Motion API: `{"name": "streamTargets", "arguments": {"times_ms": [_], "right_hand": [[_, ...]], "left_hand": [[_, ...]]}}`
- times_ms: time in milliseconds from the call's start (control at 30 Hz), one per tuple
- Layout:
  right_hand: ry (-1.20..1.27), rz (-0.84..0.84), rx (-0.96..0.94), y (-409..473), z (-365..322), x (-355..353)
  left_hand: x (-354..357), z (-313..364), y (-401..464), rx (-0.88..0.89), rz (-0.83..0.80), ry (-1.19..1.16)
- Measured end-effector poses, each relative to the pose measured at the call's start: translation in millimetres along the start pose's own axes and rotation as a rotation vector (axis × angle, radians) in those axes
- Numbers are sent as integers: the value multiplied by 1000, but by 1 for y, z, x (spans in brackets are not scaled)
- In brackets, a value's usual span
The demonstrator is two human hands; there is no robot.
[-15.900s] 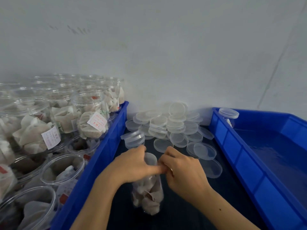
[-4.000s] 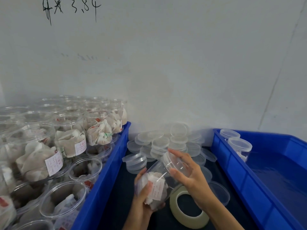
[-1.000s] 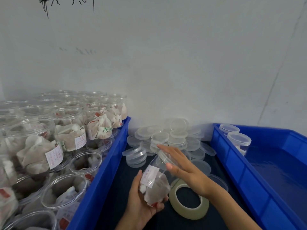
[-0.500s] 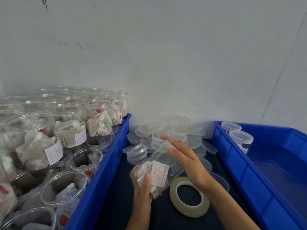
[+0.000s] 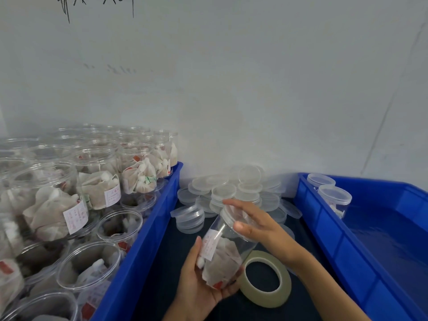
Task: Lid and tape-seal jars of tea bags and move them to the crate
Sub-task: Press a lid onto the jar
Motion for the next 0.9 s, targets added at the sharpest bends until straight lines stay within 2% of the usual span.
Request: {"name": "streamTargets", "arguments": {"times_ms": [100,167,233,400,533,600,667,733,767,833,900], "right_hand": [[-40,106,-33,2,7,9],[43,165,-49,2,10,12],[124,165,-39,2,11,15],[148,161,-55,9,3,15],[220,160,-75,7,5,13],[222,149,-85,7,5,7],[136,160,-88,6,3,-1],[-33,151,-83,6,3,1],[-117,138,-79,6,5,7],[-208,123,-58,6,14,20],[-145,114,-47,2,24,29]], "left_hand": [[-1,2,5,17,-13,-51],[-3,4,7,74,22,-28],[-4,2,7,134,57,-20],[-1,0,5,238,76,-78],[-2,3,3,320,91,21],[2,10,2,334,84,163],[0,20,1,363,101,465],[-6,30,1,459,172,811],[-8,31,1,493,153,922],[-6,28,-1,521,119,1047],[-4,26,-3,578,154,1115]]}}
Point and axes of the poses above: each hand's wrist, its own y-axis towards the middle knuckle, its own x-axis out of the palm, z = x × y, the point moved 4 cm from there along y, towards the middle knuckle, and after that the axes turned 1 degree about z, right-handed, at the moved point
